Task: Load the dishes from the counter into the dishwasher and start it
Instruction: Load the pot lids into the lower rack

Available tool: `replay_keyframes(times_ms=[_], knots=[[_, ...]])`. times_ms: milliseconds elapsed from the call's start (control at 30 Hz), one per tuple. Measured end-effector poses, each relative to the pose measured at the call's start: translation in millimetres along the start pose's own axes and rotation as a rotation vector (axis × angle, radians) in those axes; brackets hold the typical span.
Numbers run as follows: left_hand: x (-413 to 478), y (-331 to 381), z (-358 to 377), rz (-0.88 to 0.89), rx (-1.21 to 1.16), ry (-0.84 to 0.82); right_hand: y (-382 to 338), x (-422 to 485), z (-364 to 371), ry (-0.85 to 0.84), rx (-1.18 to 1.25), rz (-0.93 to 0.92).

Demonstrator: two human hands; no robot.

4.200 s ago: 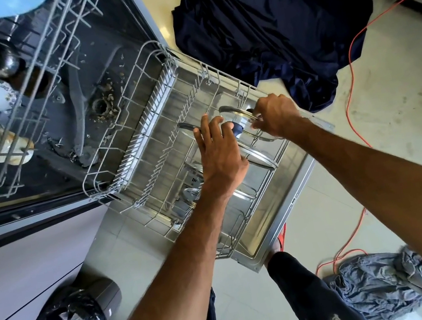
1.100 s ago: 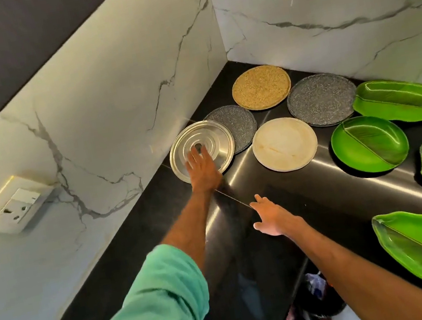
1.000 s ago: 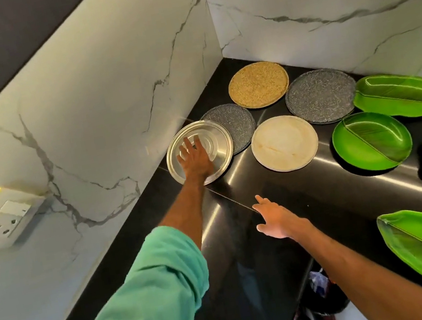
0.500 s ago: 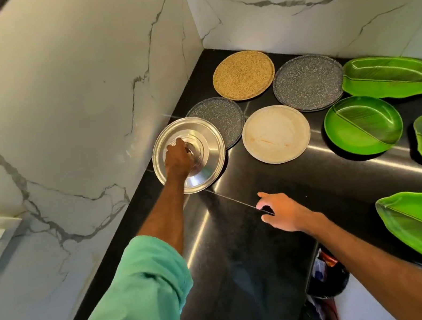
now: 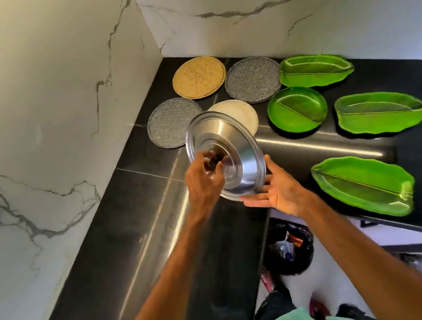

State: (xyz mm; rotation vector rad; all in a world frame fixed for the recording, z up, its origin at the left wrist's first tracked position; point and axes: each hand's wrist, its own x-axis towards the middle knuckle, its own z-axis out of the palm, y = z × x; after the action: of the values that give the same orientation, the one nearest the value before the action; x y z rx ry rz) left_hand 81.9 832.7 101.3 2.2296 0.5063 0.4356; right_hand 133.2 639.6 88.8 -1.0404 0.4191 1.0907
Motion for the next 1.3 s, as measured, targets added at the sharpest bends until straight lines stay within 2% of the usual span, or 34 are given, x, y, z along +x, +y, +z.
replay_keyframes(times_ms=[67,133,333,467,567,733,900,1000,1167,1300], knots=[[-35,34,18,0.066,-0.064,-0.019,11,-32,-30,0.036,0.095,-0.094],[-51,50,26,0.058,-0.12,-0.033,17,-47,-40,0.023,0.147,-0.113],[-161,153,77,0.158,-0.219,-0.186,54,-174,-142,0.139,0.178,-0.268],[-247,214,127,0.222,-0.271,-0.275,98,-256,-233,0.174,0.525,-0.26],[-311,254,165,0.246,-0.294,-0.411,139,-324,-288,0.171,0.661,-0.339],[-403,313,226,0.337,-0.218,-0.666,211,-406,-377,0.462,0.736,-0.421],[-472,317,286,0.374,0.012,-0.992,299,-449,-436,0.685,0.908,-0.442],[-505,306,318,0.407,0.104,-1.157,353,-452,-463,0.756,1.018,-0.462],[-550,277,367,0.352,0.123,-1.372,416,-452,-513,0.828,1.235,-0.467],[-571,249,425,0.349,0.199,-1.458,441,-441,-581,0.888,1.354,-0.518]])
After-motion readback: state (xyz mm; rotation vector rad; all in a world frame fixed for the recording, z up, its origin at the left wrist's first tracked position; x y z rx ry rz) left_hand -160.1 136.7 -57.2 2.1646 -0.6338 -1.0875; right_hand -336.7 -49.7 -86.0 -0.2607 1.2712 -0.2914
